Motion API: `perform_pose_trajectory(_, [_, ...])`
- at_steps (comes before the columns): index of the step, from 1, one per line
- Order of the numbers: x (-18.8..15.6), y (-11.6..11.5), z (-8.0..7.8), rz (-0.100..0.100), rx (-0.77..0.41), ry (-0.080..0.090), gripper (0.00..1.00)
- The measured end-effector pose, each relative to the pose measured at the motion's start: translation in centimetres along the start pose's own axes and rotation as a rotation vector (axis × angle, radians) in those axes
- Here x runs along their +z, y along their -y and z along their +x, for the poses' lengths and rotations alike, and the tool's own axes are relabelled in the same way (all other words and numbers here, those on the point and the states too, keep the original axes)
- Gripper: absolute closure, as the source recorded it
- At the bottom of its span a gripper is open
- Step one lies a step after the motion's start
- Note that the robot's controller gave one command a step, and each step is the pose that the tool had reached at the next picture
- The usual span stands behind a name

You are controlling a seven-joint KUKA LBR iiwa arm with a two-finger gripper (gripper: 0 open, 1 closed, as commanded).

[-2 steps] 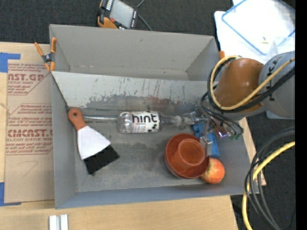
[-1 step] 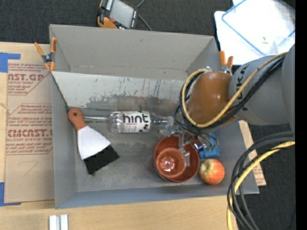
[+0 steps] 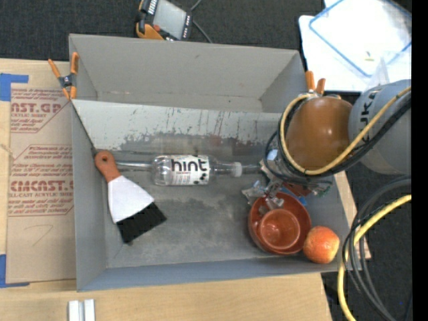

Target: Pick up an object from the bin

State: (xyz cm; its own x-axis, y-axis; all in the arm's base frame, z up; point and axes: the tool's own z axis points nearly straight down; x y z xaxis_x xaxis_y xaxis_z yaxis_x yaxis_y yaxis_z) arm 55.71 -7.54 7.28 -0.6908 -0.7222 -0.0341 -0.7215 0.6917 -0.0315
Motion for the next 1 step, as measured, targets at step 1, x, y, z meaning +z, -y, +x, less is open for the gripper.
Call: perform_pose_trajectory(1, [0.00, 0.00, 0.00, 0.000, 0.000, 0.000, 1.00])
